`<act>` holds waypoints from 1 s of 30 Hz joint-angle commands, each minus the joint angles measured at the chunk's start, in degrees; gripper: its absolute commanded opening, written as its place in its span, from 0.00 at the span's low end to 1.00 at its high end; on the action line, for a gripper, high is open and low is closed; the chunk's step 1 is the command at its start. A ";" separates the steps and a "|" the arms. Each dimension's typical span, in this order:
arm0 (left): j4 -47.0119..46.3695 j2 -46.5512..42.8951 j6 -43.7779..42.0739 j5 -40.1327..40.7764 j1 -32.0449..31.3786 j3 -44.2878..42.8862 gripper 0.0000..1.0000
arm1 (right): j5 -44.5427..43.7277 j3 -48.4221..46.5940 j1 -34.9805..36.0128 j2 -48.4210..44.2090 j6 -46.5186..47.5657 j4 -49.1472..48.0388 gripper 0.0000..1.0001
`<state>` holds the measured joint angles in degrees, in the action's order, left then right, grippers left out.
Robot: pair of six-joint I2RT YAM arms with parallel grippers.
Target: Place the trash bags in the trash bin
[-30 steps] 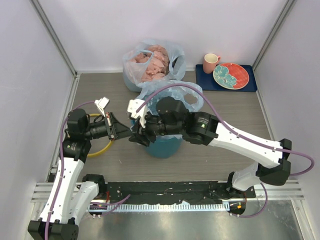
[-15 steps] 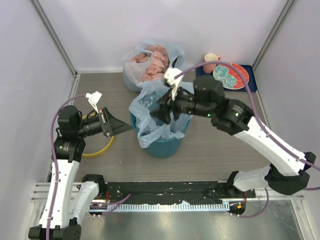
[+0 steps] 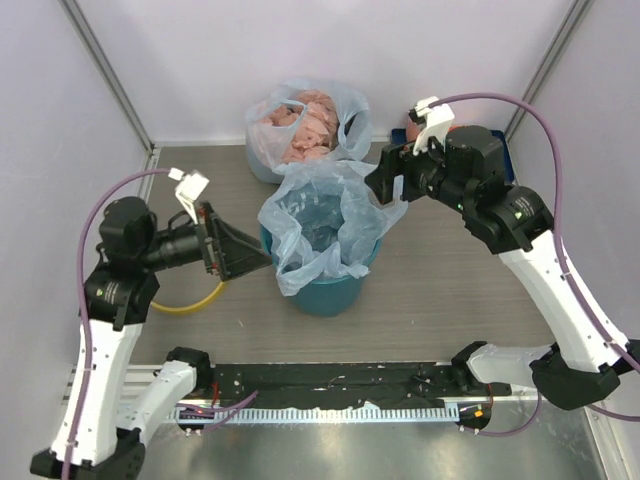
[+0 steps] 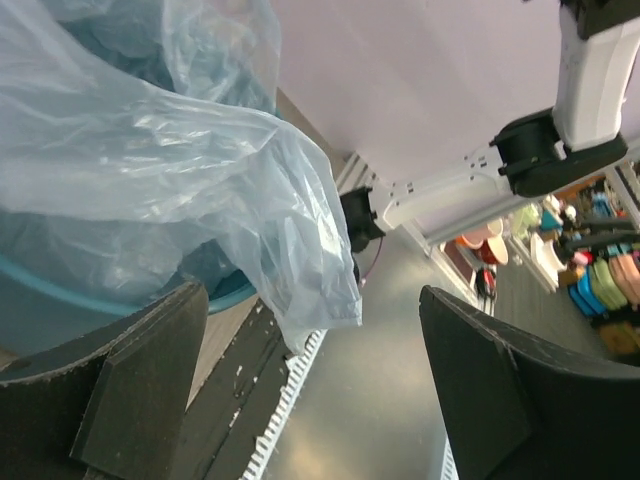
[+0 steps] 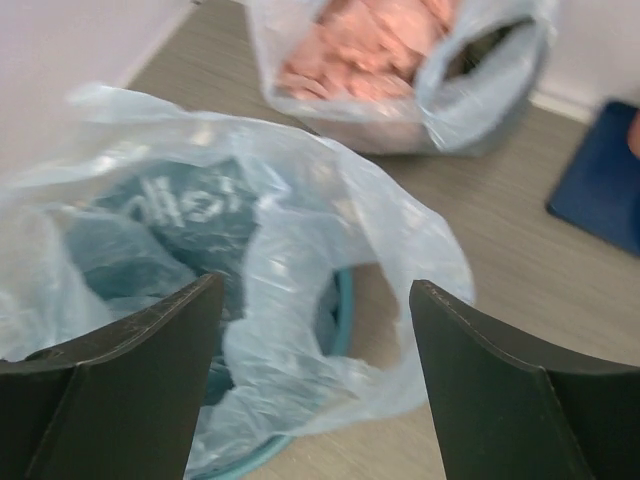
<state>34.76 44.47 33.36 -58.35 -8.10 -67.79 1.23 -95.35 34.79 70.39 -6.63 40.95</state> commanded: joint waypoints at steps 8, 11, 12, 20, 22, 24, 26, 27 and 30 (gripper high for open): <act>4.26 7.74 -5.94 10.09 -13.34 -4.19 0.91 | 10.17 4.37 -14.91 1.33 -6.28 7.65 0.84; 4.78 8.97 -5.85 9.83 -15.28 -4.46 0.89 | 18.78 5.61 -17.11 2.73 -8.39 6.87 0.84; 4.96 9.40 -5.85 9.57 -15.63 -4.37 0.85 | 21.15 5.70 -17.99 3.08 -9.44 6.52 0.82; 12.94 10.20 -12.61 5.88 -15.20 -5.94 0.05 | 33.92 8.95 -18.26 2.56 -12.44 4.49 0.32; 18.81 9.41 -17.16 3.78 -11.01 -8.23 0.00 | 35.32 8.69 -18.35 1.51 -12.79 5.28 0.02; 24.70 8.88 -19.99 0.18 -6.08 -9.11 0.00 | 36.99 8.43 -18.35 -0.69 -13.75 5.63 0.01; 28.85 8.18 -25.26 -5.80 2.88 -9.03 0.00 | 38.39 8.51 -18.26 -3.14 -15.33 6.33 0.01; 34.00 8.35 -27.54 -7.12 5.35 -8.94 0.00 | 38.84 8.78 -18.35 -3.76 -15.86 6.60 0.01; 41.24 9.58 -35.73 -6.00 10.90 -7.63 0.00 | 39.37 10.71 -18.35 -6.84 -16.22 8.97 0.01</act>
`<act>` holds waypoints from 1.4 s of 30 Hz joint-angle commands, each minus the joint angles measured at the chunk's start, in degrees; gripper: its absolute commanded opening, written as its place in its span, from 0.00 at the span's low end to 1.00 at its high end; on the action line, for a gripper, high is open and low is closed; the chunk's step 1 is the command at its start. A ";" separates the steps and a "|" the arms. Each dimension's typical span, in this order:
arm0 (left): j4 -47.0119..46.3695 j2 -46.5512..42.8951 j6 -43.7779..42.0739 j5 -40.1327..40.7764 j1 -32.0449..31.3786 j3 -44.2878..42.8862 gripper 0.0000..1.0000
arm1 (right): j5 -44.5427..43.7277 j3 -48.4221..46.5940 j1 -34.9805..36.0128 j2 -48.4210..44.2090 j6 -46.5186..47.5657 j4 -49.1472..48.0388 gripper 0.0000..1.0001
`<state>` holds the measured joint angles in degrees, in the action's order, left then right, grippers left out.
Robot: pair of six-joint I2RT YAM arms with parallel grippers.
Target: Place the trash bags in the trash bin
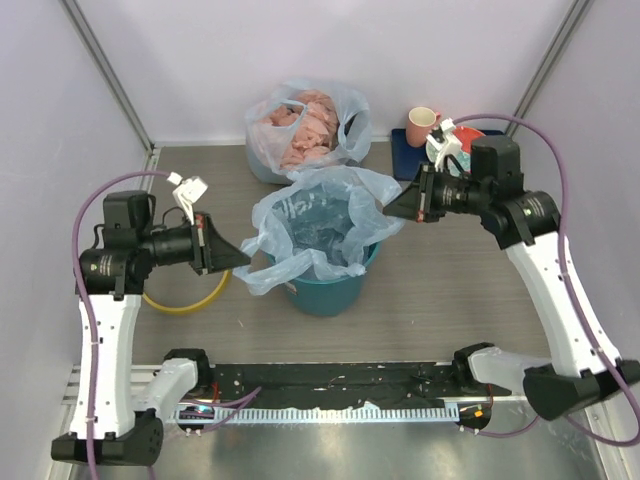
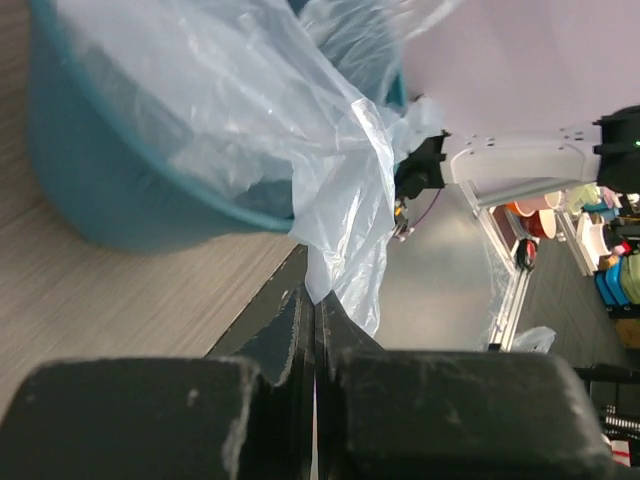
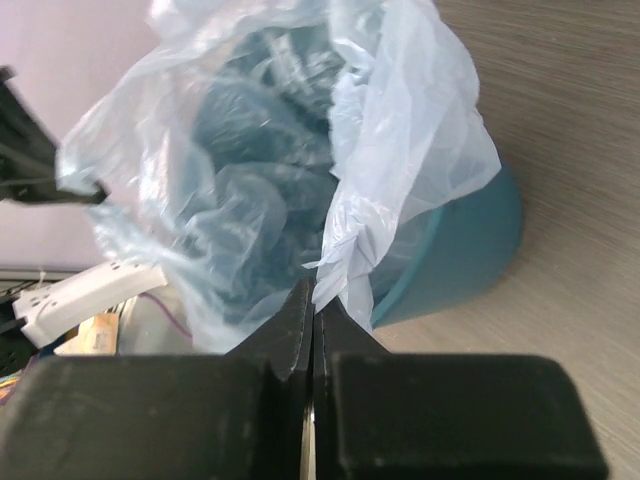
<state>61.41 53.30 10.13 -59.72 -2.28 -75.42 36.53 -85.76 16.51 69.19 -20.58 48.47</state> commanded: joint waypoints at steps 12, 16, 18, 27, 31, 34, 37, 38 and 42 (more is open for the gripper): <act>3.91 2.25 -13.73 3.55 11.34 8.87 0.00 | 0.21 8.76 -0.25 -6.09 0.89 3.21 0.01; 1.16 4.16 -14.25 5.94 11.34 11.79 0.00 | -1.11 11.57 -0.95 -5.38 1.77 1.28 0.01; 0.66 5.41 -15.06 5.49 11.34 11.60 0.00 | -1.82 12.45 -1.31 -5.12 2.82 0.93 0.01; -1.99 9.45 -17.60 15.68 11.34 12.93 0.00 | -5.69 14.04 -3.85 -3.10 8.09 0.31 0.01; 2.83 9.55 -22.77 13.77 11.42 9.60 0.23 | -2.89 10.72 -3.94 -2.31 9.41 0.57 0.11; 5.22 5.61 -25.86 11.47 12.30 4.06 0.63 | -3.13 5.45 -4.03 -2.39 10.64 1.45 0.48; 2.85 2.26 -25.16 11.65 12.48 -1.21 0.78 | -4.89 1.40 -4.12 -3.00 11.96 1.81 0.72; 2.14 2.07 -25.07 11.39 12.57 -3.66 0.80 | -6.20 0.68 -4.21 -3.09 12.92 1.81 0.75; -1.20 4.70 -24.98 9.20 12.57 -9.30 0.84 | -6.56 -1.69 -4.12 -0.99 14.77 0.49 0.77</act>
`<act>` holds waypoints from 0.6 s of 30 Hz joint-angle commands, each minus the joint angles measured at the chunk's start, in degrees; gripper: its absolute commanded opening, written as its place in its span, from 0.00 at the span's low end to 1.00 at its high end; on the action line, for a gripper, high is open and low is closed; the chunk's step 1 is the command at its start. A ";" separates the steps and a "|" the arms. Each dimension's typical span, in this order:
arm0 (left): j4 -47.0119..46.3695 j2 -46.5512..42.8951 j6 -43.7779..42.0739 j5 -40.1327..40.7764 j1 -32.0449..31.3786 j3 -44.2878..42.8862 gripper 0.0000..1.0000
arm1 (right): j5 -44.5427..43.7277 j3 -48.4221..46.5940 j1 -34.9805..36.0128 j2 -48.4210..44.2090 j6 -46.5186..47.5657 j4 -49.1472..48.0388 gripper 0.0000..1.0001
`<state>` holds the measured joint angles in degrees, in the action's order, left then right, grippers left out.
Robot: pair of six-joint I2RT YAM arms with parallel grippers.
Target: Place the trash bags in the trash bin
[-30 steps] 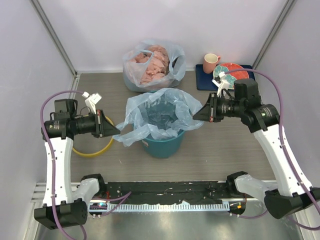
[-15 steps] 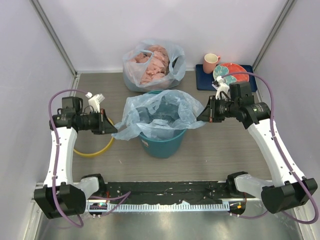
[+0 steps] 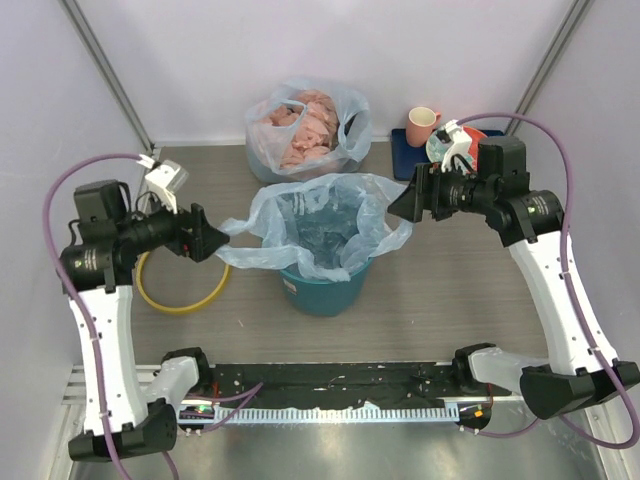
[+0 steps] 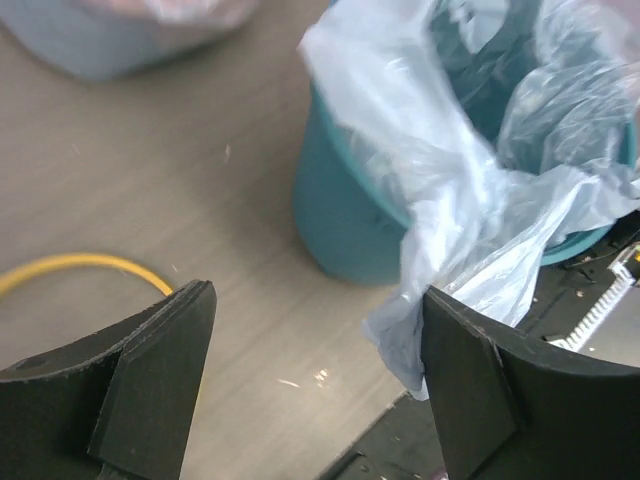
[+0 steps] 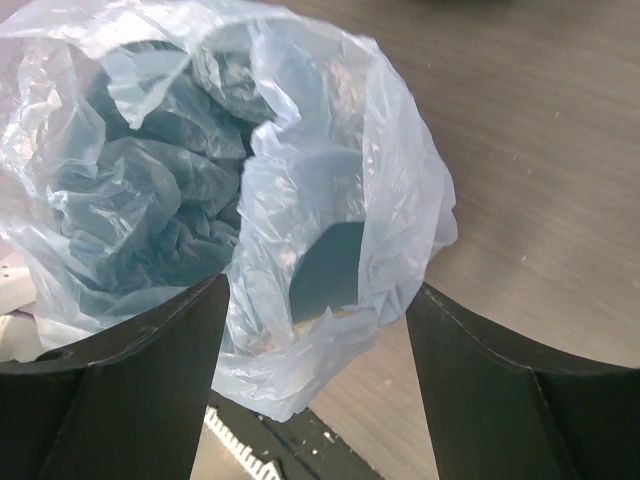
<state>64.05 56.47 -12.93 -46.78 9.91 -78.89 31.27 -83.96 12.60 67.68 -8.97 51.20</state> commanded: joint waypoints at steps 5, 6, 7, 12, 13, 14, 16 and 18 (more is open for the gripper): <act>-5.78 6.37 -5.96 -6.30 -0.24 -12.93 0.86 | -0.59 -4.89 -0.21 3.86 3.78 -7.51 0.77; -5.87 8.03 -7.45 -5.78 -1.29 -14.17 0.86 | -0.94 -5.33 -0.21 5.08 4.22 -7.95 0.77; -6.13 8.65 -7.55 -5.16 -1.73 -15.14 0.86 | -1.03 -6.38 -0.21 5.88 4.40 -8.39 0.77; -8.50 11.82 -6.94 -1.82 -5.59 -19.54 0.86 | -1.03 -7.27 -0.29 8.78 5.28 -10.68 0.77; -9.03 11.91 -6.67 -1.38 -6.13 -19.46 0.86 | -0.94 -7.62 -0.21 9.57 5.98 -11.03 0.77; -9.47 11.91 -6.41 -1.47 -6.31 -19.63 0.86 | -0.94 -7.88 -0.21 10.01 6.24 -10.86 0.77; -9.91 11.82 -5.45 -1.56 -7.97 -19.63 0.87 | -0.86 -8.41 -0.21 10.45 6.69 -10.60 0.77; -10.00 11.65 -5.53 1.85 -14.34 -19.81 0.87 | -0.33 -8.32 -0.21 10.37 6.16 -10.68 0.77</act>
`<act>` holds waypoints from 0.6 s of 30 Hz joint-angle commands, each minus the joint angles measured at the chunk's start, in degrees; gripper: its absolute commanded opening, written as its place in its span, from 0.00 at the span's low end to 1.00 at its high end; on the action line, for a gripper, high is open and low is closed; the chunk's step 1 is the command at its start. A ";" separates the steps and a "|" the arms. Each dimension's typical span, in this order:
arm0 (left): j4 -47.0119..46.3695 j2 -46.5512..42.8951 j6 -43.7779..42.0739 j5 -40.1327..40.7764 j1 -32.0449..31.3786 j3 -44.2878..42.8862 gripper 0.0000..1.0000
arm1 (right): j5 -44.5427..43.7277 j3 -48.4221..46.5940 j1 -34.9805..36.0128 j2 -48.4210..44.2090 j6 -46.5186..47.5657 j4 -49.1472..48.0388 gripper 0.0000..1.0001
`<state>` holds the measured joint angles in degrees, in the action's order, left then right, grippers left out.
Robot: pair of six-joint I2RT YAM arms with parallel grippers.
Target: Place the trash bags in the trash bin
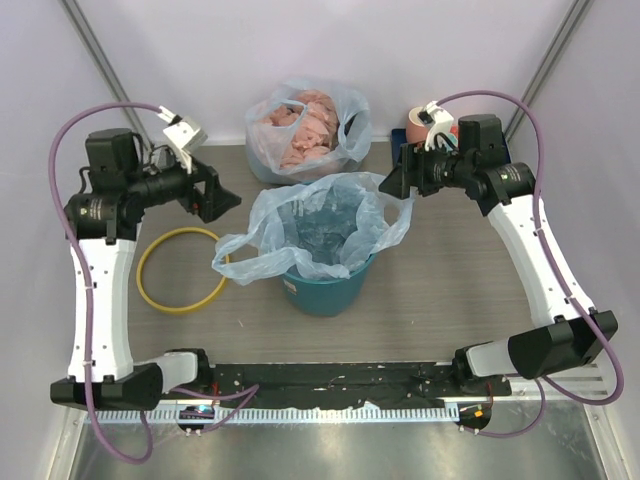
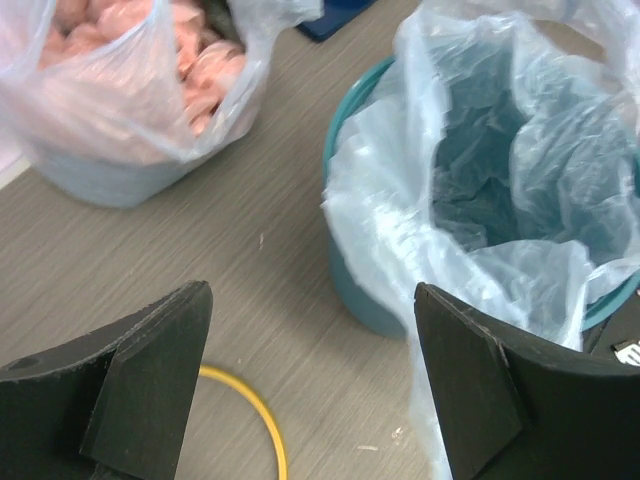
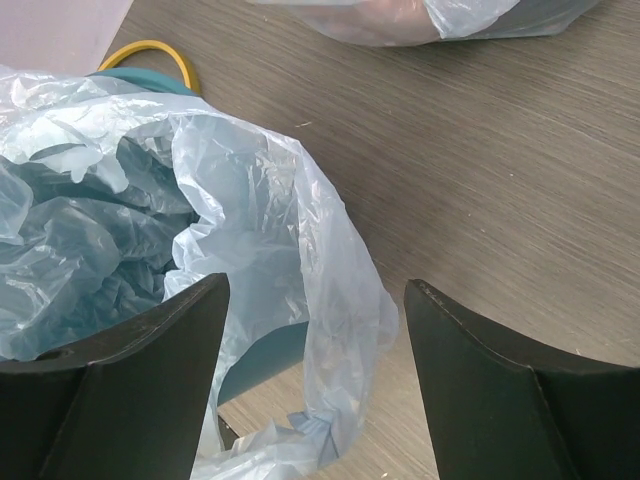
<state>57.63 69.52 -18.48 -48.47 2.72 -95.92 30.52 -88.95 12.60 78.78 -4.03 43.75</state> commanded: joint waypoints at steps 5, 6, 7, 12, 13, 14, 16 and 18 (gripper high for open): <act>-5.42 -0.79 -3.74 20.15 -19.23 -1.29 0.86 | 0.86 -1.23 -0.21 -1.53 1.04 -2.97 0.70; -5.07 -0.26 -4.45 21.65 -21.51 -1.55 0.85 | 0.77 -1.05 -0.21 -1.79 1.22 -2.88 0.69; -4.72 0.44 -5.16 24.88 -22.49 -1.90 0.84 | 0.59 -0.53 -0.21 -1.97 1.48 -2.79 0.66; -3.31 4.13 -9.29 31.32 -27.49 -3.39 0.79 | -0.46 0.26 -0.21 -1.18 2.36 -2.70 0.59; -2.96 4.83 -9.73 31.68 -27.94 -3.83 0.78 | -0.55 0.44 -0.21 -0.91 2.45 -2.70 0.58; -2.44 5.54 -9.91 31.94 -28.21 -4.71 0.77 | -0.64 0.53 -0.21 -0.74 2.71 -2.70 0.58; -1.99 7.38 -9.82 31.60 -28.30 -5.50 0.75 | -0.73 0.70 -0.21 -0.21 2.89 -2.53 0.57; -1.99 8.44 -9.12 31.24 -28.21 -6.12 0.70 | -0.73 0.79 -0.21 0.05 3.06 -2.61 0.57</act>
<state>55.99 76.60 -26.41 -19.75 -25.21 -98.94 30.46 -88.31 12.60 78.70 -2.37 43.24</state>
